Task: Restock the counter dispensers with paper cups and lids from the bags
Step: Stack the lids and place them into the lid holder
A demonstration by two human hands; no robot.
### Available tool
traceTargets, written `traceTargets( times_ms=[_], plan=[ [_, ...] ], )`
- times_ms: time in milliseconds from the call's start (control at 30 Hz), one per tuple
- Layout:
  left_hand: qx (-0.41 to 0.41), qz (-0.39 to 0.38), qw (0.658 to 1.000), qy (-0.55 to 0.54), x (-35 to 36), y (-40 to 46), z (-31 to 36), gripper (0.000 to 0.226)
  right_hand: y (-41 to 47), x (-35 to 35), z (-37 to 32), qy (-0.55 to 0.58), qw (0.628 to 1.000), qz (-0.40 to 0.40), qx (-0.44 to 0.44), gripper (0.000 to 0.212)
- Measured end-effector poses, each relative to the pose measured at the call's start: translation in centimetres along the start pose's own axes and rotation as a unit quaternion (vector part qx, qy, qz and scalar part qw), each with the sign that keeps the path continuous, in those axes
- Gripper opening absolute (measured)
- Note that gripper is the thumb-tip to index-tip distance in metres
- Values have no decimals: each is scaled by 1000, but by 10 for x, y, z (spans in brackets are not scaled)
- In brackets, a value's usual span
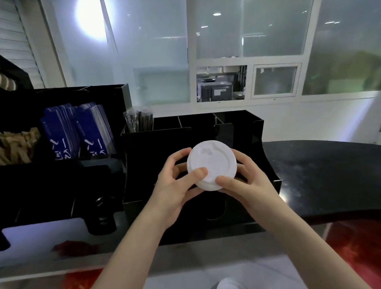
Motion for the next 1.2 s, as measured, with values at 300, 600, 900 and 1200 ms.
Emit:
traceTargets(
  times_ms=[300, 600, 900, 1200],
  plan=[
    [-22, 45, 999, -5, -9, 9, 2, 59, 15, 18, 9, 91, 992, -65, 51, 63],
    [-55, 82, 995, -16, -3, 13, 2, 49, -8, 24, -34, -483, 788, 58, -377, 80],
    [84, 47, 957, 274, -12, 12, 16, 43, 9, -13, -30, -383, 890, 85, -232, 79],
    [204, -64, 879, 426, 2, 16, 18, 76, 9, -10, -21, -407, 885, 52, -220, 75]
  ],
)
Point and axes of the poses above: each hand's wrist, its own y-axis towards the middle knuckle, its own x-axis out of the palm, z = x × y, the point moved 9 cm from there along y, towards the middle knuckle, and after that the axes turned 2 degrees about z, right-handed, at the moved point
